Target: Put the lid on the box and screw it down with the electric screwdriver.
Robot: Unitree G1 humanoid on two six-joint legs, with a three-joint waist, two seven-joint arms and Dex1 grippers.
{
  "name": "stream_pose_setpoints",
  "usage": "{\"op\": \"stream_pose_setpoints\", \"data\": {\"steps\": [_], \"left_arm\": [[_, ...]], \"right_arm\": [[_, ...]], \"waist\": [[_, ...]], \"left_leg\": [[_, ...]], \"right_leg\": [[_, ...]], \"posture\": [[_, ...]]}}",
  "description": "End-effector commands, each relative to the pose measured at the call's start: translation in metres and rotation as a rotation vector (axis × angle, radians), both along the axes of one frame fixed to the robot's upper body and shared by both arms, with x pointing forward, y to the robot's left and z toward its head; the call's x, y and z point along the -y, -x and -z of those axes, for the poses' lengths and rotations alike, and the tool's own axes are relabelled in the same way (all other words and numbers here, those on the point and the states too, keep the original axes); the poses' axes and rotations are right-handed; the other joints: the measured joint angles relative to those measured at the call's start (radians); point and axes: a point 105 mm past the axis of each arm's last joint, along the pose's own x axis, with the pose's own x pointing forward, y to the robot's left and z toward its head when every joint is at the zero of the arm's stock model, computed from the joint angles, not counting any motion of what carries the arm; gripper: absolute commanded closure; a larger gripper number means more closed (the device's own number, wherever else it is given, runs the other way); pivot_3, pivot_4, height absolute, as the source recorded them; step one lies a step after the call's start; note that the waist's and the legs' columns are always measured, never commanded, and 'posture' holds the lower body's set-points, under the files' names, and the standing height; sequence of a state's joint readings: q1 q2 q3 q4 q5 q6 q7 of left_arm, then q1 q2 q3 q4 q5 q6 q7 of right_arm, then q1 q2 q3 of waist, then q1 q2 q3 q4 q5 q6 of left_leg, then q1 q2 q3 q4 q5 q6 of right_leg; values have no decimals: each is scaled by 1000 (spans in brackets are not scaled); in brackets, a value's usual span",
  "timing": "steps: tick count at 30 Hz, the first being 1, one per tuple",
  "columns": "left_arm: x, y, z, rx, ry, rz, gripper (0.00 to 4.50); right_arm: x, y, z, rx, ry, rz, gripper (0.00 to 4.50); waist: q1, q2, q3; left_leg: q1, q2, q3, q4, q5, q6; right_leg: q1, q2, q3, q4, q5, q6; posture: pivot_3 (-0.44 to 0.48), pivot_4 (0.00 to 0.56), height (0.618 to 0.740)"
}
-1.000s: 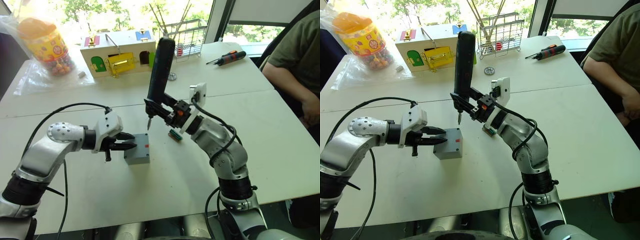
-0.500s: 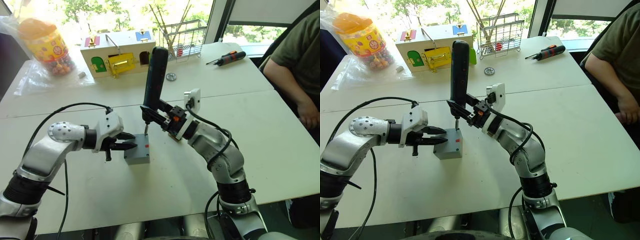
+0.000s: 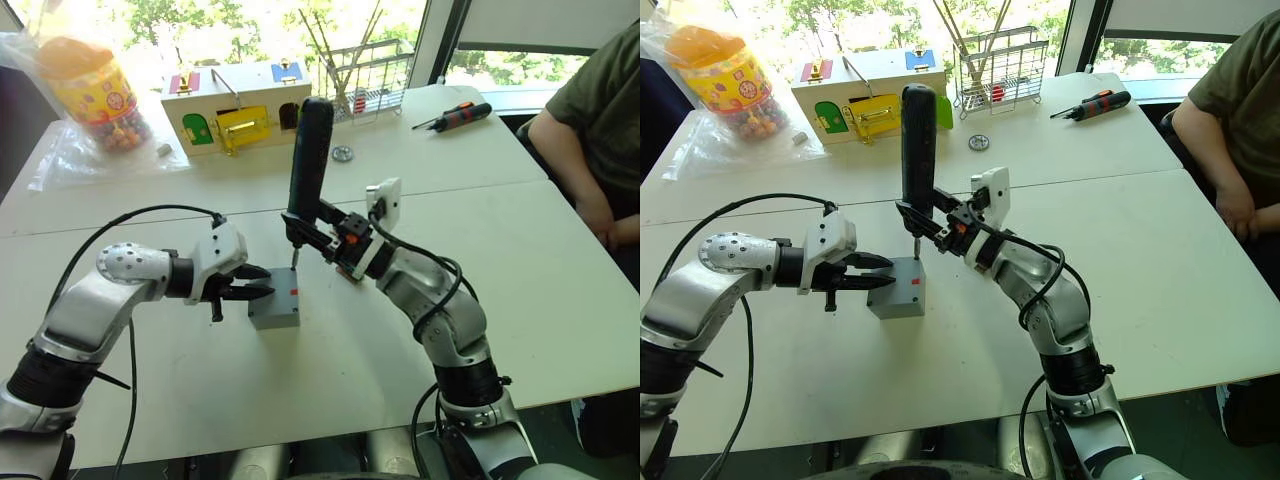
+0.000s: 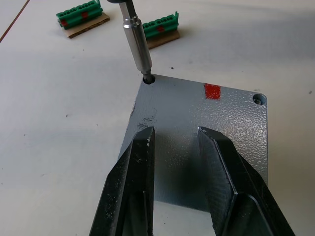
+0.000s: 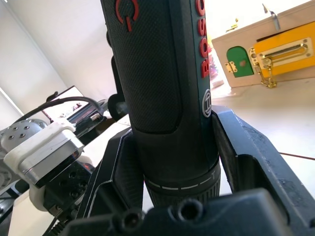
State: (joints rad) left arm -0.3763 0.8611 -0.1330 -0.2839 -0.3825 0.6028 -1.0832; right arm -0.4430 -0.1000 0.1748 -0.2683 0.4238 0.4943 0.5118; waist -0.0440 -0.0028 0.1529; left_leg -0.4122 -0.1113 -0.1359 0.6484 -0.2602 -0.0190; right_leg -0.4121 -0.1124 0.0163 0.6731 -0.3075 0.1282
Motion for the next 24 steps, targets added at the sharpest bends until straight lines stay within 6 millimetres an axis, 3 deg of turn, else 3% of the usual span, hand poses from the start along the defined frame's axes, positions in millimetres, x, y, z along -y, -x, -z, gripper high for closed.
{"op": "stream_pose_setpoints", "data": {"steps": [1, 8, 17, 24], "left_arm": [[-2, 1, 7, -27, -21, -9, 3140], [-4, 3, 10, -33, -36, -8, 3140], [-9, 8, 18, -47, -65, -11, 3140], [-7, 9, 19, -50, -59, -10, 3140]], "right_arm": [[-13, 16, -1, 82, 49, -70, 2758], [-20, 26, 15, 60, 91, -114, 2758], [-20, 24, 45, 33, 201, -121, 2758], [-21, 17, 55, -34, 196, -113, 2758]], "waist": [[0, 0, 0], [0, 0, -2], [-1, 2, -9], [0, 2, -13]], "left_leg": [[1, 0, 0, 0, 0, 0], [4, 0, 0, -1, 0, 0], [7, 1, 0, -3, -1, 1], [24, 2, 1, -11, -3, 3]], "right_leg": [[1, 0, 0, 0, 0, 0], [4, 0, 0, 0, 0, 0], [6, 1, 0, -2, 0, 0], [19, 2, 2, -9, 0, 0]], "posture": [[0, 150, 740], [0, 150, 740], [0, 150, 740], [0, 150, 740]]}}
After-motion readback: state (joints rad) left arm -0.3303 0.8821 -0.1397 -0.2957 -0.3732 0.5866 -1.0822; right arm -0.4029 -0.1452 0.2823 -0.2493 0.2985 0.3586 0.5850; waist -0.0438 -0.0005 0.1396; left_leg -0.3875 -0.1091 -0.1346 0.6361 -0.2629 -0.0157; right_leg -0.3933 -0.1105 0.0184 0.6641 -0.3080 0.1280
